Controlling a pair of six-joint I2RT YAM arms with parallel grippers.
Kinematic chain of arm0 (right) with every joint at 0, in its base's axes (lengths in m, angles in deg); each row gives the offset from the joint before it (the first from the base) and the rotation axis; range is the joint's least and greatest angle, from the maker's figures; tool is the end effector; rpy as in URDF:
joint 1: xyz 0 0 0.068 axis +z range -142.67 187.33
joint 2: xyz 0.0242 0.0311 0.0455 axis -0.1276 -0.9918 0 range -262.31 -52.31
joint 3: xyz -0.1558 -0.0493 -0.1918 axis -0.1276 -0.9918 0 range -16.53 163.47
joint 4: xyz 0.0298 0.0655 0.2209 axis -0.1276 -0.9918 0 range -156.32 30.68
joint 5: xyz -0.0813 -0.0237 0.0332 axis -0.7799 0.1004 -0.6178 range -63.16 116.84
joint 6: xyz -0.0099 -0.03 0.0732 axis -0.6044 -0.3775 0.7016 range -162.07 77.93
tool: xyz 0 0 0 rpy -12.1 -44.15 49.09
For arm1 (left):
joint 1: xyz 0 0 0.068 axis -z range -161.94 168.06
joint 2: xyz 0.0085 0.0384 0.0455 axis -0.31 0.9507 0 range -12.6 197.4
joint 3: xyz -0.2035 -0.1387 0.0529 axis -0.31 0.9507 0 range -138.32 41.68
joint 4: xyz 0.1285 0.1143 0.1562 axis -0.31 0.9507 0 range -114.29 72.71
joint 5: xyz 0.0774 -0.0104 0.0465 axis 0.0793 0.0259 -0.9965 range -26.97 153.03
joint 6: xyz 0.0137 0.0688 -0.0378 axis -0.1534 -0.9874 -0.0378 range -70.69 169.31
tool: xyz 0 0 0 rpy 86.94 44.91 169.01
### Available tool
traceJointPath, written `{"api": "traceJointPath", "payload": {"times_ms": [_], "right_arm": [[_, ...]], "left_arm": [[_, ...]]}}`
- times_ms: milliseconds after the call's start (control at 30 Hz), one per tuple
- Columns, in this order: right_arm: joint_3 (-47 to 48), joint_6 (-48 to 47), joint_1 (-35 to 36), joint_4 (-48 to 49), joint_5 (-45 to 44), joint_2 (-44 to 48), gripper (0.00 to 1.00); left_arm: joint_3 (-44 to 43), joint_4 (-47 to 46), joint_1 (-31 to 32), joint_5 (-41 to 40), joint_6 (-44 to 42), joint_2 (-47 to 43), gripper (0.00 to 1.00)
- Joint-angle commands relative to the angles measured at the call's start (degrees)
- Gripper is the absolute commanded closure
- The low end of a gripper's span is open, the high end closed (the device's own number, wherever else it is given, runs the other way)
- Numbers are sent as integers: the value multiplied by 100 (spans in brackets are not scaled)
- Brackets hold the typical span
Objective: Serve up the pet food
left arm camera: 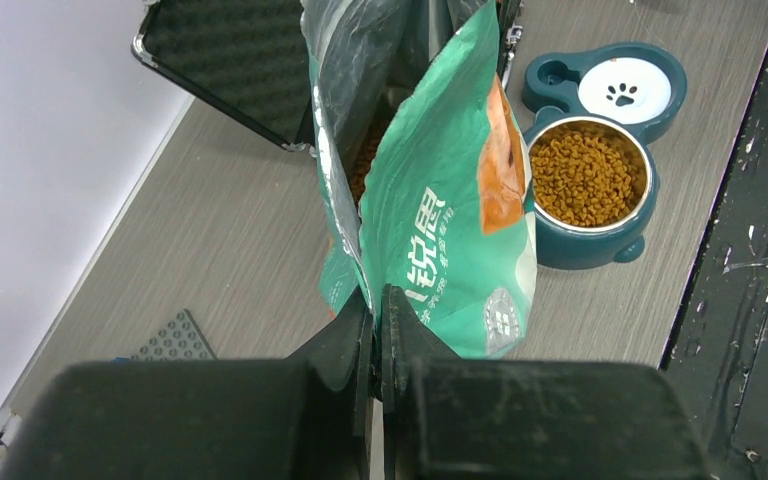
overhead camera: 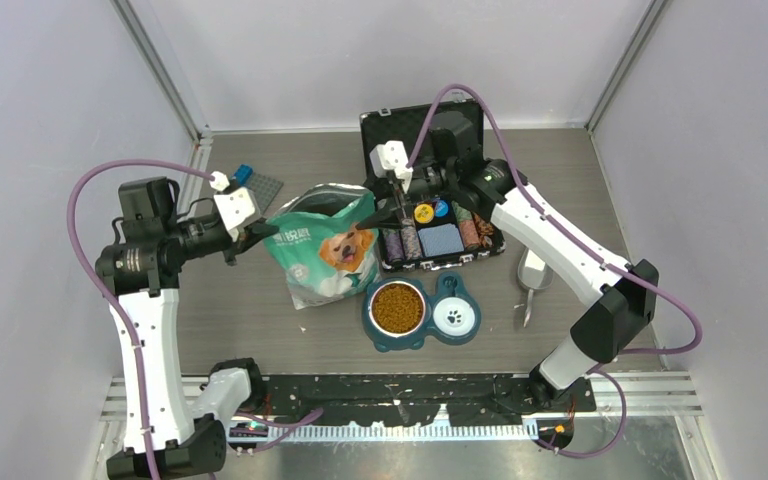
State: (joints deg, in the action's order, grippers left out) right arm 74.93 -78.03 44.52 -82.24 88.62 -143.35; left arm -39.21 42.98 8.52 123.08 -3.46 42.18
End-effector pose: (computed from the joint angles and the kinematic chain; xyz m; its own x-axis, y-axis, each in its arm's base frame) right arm 0.2312 0.2514 0.3766 0.3019 -0.1196 -0.9458 -0.9353 -0.2293 -0.2696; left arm 0.1353 -0.0375 0.3880 0.0536 0.4122 -0.9095 0.8560 0.4500 0.2544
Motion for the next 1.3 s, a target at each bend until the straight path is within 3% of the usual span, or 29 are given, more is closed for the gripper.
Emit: {"api": "traceJointPath", "payload": {"times_ms": [0, 400, 533, 733, 967, 1000, 1033, 1067, 1100, 1267], "right_arm": [[-49, -344, 69, -17, -196, 203, 46], [-301, 622, 60, 1471, -279, 380, 48], [-261, 756, 61, 1615, -211, 406, 61], [-51, 522, 60, 1051, -186, 397, 94], [102, 669, 52, 777, -144, 466, 95], [153, 727, 47, 770, -133, 478, 95], [188, 897, 44, 769, -92, 480, 95], [265, 999, 47, 774, -63, 471, 95], [292, 1409, 45, 928, -35, 468, 95], [260, 3538, 43, 1893, -398, 374, 95]], "left_arm": [[-343, -162, -53, 340, -17, -37, 100], [-323, 27, -48, 284, -267, -63, 100], [-323, 40, -48, 258, -289, -63, 100], [-323, 84, -48, 216, -356, -69, 100], [-311, 196, -46, 39, -507, -76, 98], [-299, 131, -41, 27, -413, -93, 82], [-274, 59, -23, 27, -316, -117, 54], [-231, -87, 10, 29, -171, -171, 19], [-147, -320, 58, 19, 41, -234, 3], [571, -2033, 722, -369, 945, -763, 1]]}}
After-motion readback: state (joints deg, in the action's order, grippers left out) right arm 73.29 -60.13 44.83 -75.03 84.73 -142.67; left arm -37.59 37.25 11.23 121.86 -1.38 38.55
